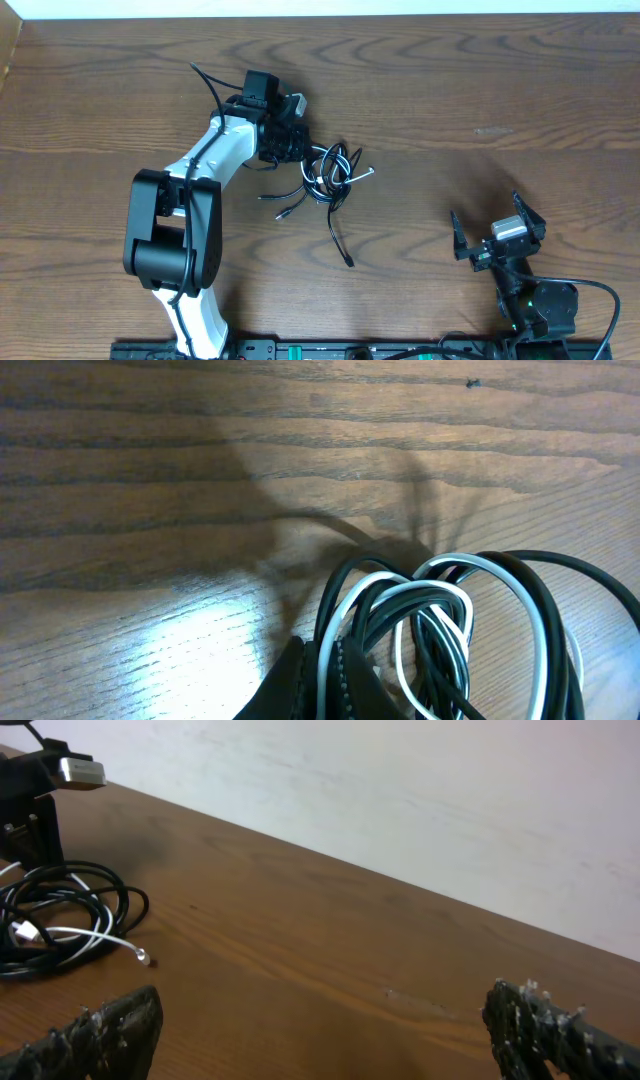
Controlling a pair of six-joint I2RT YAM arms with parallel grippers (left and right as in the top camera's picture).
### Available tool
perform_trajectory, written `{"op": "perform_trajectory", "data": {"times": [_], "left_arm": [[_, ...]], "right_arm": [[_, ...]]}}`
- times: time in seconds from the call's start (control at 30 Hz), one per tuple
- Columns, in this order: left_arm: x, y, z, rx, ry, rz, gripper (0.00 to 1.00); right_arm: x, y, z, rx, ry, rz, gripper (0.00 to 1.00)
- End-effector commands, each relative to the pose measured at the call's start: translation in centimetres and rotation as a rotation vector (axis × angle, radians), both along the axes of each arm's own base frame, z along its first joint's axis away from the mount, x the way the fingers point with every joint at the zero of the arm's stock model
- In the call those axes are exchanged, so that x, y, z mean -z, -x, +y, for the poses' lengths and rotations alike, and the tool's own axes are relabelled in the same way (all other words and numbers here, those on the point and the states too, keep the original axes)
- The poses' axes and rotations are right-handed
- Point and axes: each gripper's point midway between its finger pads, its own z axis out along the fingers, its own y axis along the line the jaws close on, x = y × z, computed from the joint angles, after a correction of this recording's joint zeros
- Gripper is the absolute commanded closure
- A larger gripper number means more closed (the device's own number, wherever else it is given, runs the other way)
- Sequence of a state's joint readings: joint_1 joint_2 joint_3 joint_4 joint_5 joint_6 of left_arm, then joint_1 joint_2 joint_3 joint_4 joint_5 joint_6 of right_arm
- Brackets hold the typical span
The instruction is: Untangle cables
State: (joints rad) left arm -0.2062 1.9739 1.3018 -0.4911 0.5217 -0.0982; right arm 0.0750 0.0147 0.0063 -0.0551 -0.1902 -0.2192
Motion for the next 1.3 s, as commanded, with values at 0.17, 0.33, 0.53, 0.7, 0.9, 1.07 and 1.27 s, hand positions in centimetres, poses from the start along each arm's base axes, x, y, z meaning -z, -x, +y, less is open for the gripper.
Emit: {"op": "perform_trajectory", "data": {"times": [0.17,0.33,0.53,0.7,0.9,1.07,1.27], "left_arm": [[-0.07,0.32,-0.33,0.050,0.006,-0.018,0.92],[-0.07,0.32,-0.31,0.050,0.006,-0.018,0.92],[-0.07,0.32,-0.31,0.050,0.006,-0.018,0.92],[0.01,0.54,-0.26,0.050,0.004,-0.008,0.92],[0.03,0.62,-0.25,0.050,0.003,-0.004,0.92],[0.03,0.62,-0.25,0.050,0.003,-0.004,0.92],[0.03,0.63,-0.24,0.050,0.003,-0.003,0.92]], "right_arm": [[0.05,0.01,-0.06,0.003,-0.001,0.002,0.01],[0.05,0.01,-0.06,0.003,-0.001,0.002,0.01],[0.05,0.01,-0.06,0.003,-0.001,0.002,0.01],[0.05,0.01,-0.06,0.002,-0.001,0.002,0.01],[0.05,0.01,-0.06,0.003,-0.001,0.002,0.01],[0.05,0.01,-0.06,0.003,-0.001,0.002,0.01],[0.05,0.01,-0.06,0.003,-0.001,0.002,0.01]]}}
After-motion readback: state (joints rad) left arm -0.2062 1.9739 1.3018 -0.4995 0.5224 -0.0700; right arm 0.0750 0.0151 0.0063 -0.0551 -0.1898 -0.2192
